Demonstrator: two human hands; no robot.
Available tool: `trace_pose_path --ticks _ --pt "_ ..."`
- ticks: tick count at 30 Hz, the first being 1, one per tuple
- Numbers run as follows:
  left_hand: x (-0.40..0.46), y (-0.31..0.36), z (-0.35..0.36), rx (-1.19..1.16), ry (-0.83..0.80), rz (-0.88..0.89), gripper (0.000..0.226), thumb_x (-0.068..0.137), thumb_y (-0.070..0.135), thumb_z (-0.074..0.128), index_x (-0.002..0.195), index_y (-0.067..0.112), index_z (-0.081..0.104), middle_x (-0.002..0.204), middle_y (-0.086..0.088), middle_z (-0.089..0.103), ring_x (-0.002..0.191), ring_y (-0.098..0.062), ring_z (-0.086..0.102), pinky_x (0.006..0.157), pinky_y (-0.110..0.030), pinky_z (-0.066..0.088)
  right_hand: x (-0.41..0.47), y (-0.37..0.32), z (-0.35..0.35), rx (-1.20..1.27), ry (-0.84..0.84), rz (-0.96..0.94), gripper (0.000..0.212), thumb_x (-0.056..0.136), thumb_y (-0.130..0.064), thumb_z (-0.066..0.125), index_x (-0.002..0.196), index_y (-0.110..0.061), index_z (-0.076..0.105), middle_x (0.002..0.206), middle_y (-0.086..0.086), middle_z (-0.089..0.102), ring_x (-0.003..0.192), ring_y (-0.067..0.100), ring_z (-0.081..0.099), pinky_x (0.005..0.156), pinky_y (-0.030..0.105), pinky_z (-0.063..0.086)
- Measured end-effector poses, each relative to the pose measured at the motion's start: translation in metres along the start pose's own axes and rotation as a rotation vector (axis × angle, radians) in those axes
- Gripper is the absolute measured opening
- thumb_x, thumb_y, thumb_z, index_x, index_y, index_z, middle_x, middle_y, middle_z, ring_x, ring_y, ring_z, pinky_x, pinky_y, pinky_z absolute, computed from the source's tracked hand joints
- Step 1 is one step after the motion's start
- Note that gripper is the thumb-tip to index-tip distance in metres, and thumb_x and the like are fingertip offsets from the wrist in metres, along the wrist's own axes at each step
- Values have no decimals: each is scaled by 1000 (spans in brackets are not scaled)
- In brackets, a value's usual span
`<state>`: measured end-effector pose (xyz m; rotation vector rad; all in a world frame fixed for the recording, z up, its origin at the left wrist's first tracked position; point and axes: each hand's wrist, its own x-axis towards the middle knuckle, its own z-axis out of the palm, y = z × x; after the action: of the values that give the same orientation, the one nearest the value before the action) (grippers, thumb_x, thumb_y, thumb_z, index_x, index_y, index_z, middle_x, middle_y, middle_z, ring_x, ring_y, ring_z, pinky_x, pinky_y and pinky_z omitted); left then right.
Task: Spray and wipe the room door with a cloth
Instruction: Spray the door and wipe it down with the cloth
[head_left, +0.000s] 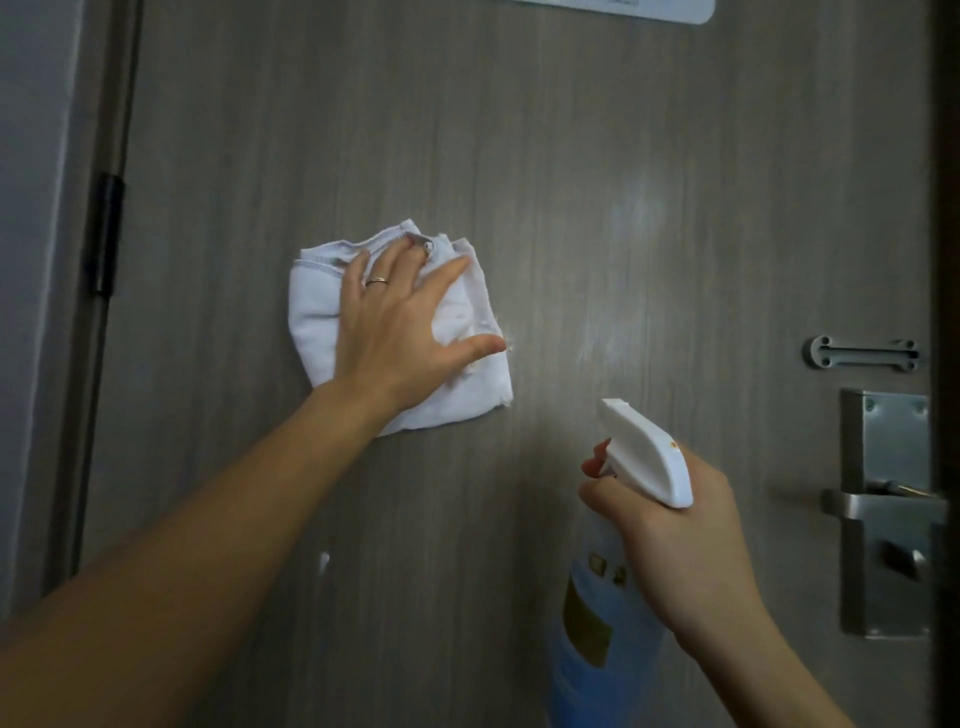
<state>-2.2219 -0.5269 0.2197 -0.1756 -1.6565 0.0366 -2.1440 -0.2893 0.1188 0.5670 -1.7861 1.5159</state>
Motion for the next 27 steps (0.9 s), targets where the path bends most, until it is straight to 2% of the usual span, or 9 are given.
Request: trace_pose_path --ticks 6,11,14,16,18,20,23,27 --pt "-1 7 5 64 34 66 83 71 79 50 134 26 58 139 -8 54 131 -30 46 109 -44 24 2 9 6 -9 9 -11 8 70 -2 68 71 -6 62 75 13 67 74 34 62 66 53 52" --pt "-50 30 19 66 37 328 66 75 60 63 130 24 66 130 -11 63 121 -31 57 100 -42 33 -1 18 11 12 18 15 11 61 -18 70 70 -13 67 73 6 70 70 24 66 67 48 55" --pt "-99 36 25 64 -17 472 61 77 53 66 129 23 66 129 -10 64 121 -30 58 102 -43 38 -3 23 9 27 2 41 7 67 -9 73 70 -11 67 74 8 70 71 27 66 68 50 55" --pt "-101 32 28 62 2 501 58 79 51 65 129 22 66 129 -11 65 122 -29 58 102 -43 39 -5 24 9 19 -1 33 10 64 -16 71 70 -10 65 74 9 69 71 29 65 68 51 54" --pt "-79 29 28 65 31 453 58 80 51 62 130 21 66 129 -13 64 121 -28 55 100 -43 38 -6 23 8 9 4 14 18 58 -21 66 71 -9 64 73 11 68 71 30 65 66 51 54" --pt "-41 26 24 53 42 338 64 79 55 57 134 22 62 133 -13 62 122 -30 53 101 -44 35 -6 23 7 4 5 1 15 60 -19 67 70 -9 64 73 11 68 71 30 64 66 51 54" --pt "15 23 17 35 -4 202 69 78 62 54 136 24 59 137 -12 59 124 -32 53 105 -45 31 -4 22 2 5 -2 3 8 69 -5 71 69 -7 63 75 13 67 71 30 63 66 51 53" --pt "23 26 15 52 17 163 79 74 78 51 134 28 60 139 -9 57 124 -32 52 103 -44 33 1 25 -4 11 29 -16 9 69 -4 71 69 -6 63 77 15 67 72 30 62 65 49 53"
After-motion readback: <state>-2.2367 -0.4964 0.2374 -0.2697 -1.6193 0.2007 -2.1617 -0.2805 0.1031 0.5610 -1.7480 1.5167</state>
